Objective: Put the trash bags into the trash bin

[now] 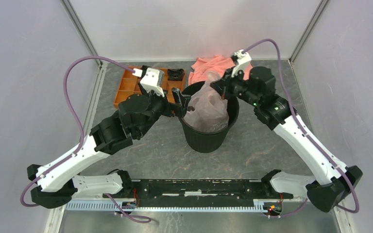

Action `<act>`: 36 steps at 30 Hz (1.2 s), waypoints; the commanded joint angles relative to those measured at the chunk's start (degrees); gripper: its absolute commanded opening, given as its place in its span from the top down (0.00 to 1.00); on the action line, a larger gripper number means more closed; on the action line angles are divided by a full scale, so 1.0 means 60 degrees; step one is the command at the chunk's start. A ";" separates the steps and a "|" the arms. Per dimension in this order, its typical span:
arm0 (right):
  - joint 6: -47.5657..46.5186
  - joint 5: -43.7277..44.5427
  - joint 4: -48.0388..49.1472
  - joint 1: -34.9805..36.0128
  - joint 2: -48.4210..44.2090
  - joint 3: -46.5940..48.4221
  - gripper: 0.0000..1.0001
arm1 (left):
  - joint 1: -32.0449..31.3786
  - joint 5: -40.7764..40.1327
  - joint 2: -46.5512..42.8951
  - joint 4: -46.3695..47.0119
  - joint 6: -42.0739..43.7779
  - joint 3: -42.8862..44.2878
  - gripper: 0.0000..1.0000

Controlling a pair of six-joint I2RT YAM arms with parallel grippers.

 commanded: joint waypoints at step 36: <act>0.0266 -0.6916 0.2273 -0.1931 0.0213 -0.0409 0.99 | 0.0426 0.1085 0.1855 -0.1245 -0.2612 0.2866 0.17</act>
